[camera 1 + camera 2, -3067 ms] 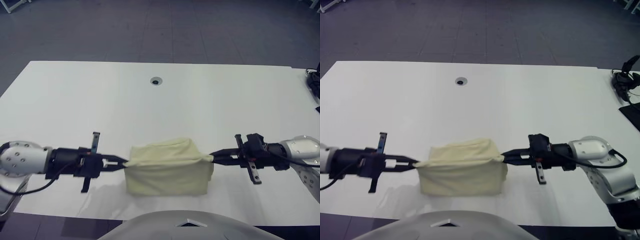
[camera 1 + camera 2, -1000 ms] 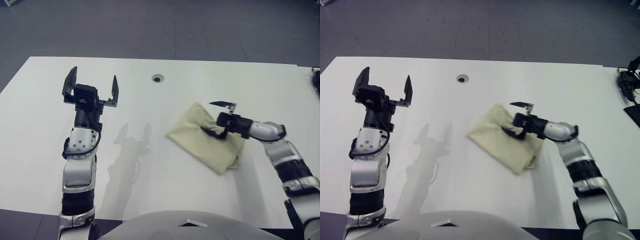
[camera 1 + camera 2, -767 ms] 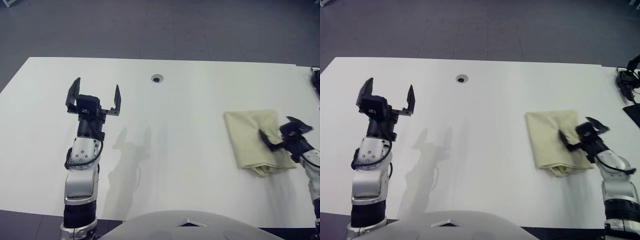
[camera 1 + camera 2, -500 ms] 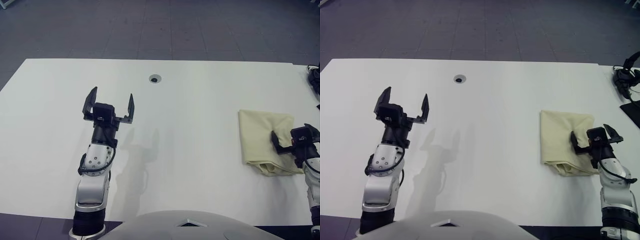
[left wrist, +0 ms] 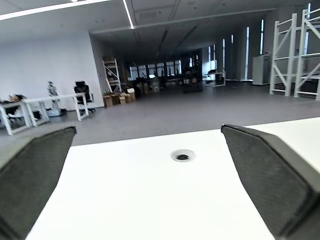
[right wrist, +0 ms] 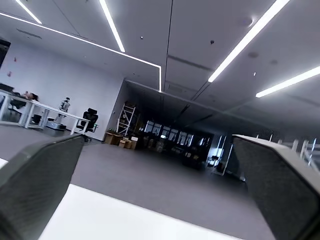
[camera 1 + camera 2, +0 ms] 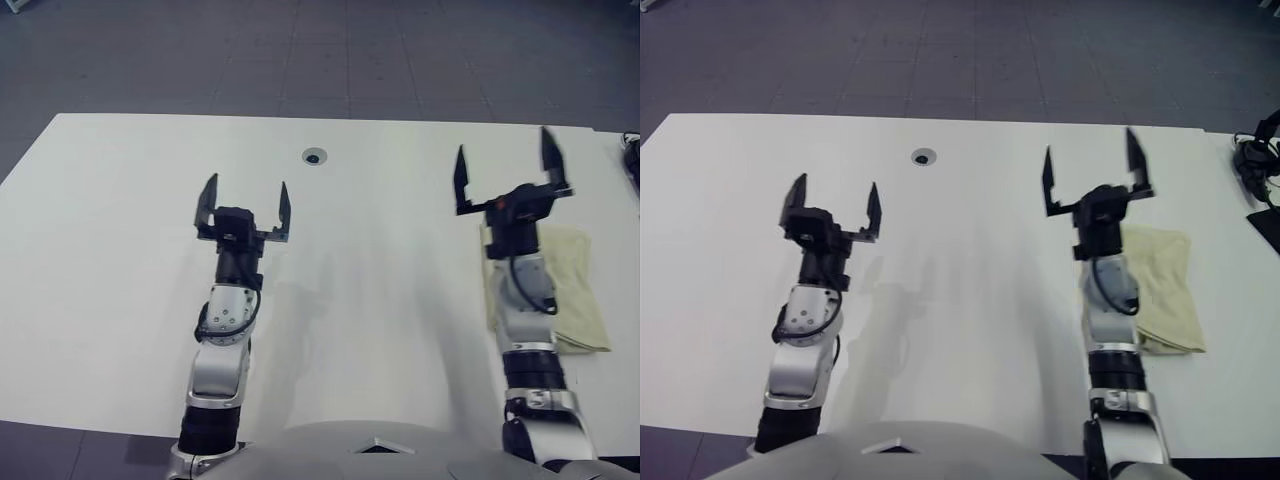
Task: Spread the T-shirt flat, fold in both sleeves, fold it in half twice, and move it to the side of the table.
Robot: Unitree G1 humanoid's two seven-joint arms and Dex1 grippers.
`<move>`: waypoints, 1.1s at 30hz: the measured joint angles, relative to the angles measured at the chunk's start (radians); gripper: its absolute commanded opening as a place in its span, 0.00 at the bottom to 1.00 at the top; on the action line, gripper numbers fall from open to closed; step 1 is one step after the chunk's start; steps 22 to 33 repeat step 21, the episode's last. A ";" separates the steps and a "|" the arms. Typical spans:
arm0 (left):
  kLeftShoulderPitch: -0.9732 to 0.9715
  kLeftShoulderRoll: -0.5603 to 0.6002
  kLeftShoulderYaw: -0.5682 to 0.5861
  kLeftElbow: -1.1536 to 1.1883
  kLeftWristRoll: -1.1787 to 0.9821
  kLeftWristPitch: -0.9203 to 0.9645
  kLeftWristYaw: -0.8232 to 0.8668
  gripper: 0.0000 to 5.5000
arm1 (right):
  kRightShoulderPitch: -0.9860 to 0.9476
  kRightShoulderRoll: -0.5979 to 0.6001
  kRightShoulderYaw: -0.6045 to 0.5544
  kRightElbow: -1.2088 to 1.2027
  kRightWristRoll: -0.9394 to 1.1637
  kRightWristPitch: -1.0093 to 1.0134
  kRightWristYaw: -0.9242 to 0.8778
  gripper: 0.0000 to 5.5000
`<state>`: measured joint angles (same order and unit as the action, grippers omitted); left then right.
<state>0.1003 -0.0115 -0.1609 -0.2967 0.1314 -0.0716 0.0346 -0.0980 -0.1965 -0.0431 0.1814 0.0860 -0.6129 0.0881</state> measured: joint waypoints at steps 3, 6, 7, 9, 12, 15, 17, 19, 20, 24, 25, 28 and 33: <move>-0.005 -0.003 -0.008 0.058 -0.018 -0.043 -0.027 0.98 | 0.069 0.086 0.027 0.005 0.015 -0.014 -0.006 0.98; -0.019 0.031 -0.001 0.116 -0.059 -0.111 -0.090 0.98 | 0.108 0.095 0.034 -0.027 -0.040 -0.064 -0.010 0.98; -0.019 0.034 -0.001 0.129 -0.061 -0.125 -0.098 0.98 | 0.107 0.094 0.033 -0.032 -0.063 -0.081 -0.015 0.98; -0.018 0.035 0.003 0.155 -0.068 -0.172 -0.109 0.98 | 0.097 0.093 0.021 -0.024 -0.106 -0.103 -0.038 0.98; -0.017 0.035 0.030 0.163 -0.095 -0.225 -0.109 0.98 | 0.085 0.104 -0.006 -0.006 -0.101 -0.099 -0.069 0.98; -0.017 0.034 0.059 0.163 -0.113 -0.248 -0.105 0.98 | 0.086 0.128 -0.008 -0.005 -0.091 -0.084 -0.083 0.98; -0.017 0.033 0.064 0.163 -0.115 -0.255 -0.101 0.98 | 0.086 0.138 -0.003 -0.004 -0.092 -0.069 -0.084 0.98; -0.017 0.030 0.065 0.163 -0.113 -0.261 -0.090 0.98 | 0.088 0.148 -0.001 -0.003 -0.084 -0.048 -0.083 0.98; -0.017 0.029 0.065 0.163 -0.112 -0.264 -0.087 0.98 | 0.089 0.150 0.000 -0.003 -0.078 -0.038 -0.082 0.98; -0.017 0.029 0.067 0.163 -0.105 -0.268 -0.085 0.98 | 0.089 0.155 -0.001 -0.001 -0.064 -0.020 -0.082 0.98; -0.017 0.029 0.067 0.163 -0.105 -0.268 -0.085 0.98 | 0.089 0.155 -0.001 -0.001 -0.064 -0.020 -0.082 0.98; -0.017 0.029 0.067 0.163 -0.105 -0.268 -0.085 0.98 | 0.089 0.155 -0.001 -0.001 -0.064 -0.020 -0.082 0.98; -0.017 0.029 0.067 0.163 -0.105 -0.268 -0.085 0.98 | 0.089 0.155 -0.001 -0.001 -0.064 -0.020 -0.082 0.98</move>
